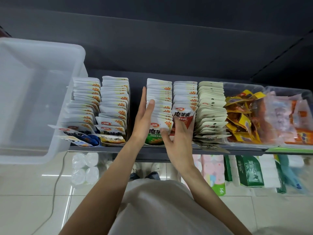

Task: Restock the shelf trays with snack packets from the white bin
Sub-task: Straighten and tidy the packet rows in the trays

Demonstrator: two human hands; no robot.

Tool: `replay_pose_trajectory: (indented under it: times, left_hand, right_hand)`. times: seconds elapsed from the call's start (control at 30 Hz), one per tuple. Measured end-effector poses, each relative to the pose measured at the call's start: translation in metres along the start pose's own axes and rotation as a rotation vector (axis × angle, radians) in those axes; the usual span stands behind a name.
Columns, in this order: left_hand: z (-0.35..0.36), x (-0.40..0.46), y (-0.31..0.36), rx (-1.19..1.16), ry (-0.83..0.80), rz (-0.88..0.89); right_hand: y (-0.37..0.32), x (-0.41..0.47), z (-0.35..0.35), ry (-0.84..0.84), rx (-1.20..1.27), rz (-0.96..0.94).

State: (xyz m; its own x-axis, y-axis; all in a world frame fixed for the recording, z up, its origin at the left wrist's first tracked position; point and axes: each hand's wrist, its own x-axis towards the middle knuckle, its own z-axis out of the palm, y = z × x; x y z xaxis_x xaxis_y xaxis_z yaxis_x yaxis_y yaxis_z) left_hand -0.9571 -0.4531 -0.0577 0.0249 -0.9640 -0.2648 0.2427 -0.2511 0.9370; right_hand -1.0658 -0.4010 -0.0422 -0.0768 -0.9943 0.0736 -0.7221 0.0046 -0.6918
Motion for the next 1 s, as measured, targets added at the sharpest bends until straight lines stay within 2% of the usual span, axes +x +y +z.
replay_pose_trajectory:
  times: [0.43, 0.63, 0.87, 1.0]
  left_hand:
    - [0.004, 0.006, -0.007, -0.041, -0.045, -0.021]
    - [0.003, 0.001, -0.006, -0.098, -0.061, -0.058]
    - [-0.006, -0.006, 0.002, -0.075, -0.056, -0.083]
    - [-0.001, -0.016, -0.001, -0.020, -0.096, -0.056]
  right_hand:
    - [0.010, 0.004, 0.003, -0.020, -0.015, 0.040]
    - [0.013, 0.004, 0.003, 0.004, -0.095, 0.038]
    - [0.014, 0.005, -0.015, 0.001, 0.022, 0.048]
    - [0.010, 0.003, -0.015, 0.010, -0.021, 0.015]
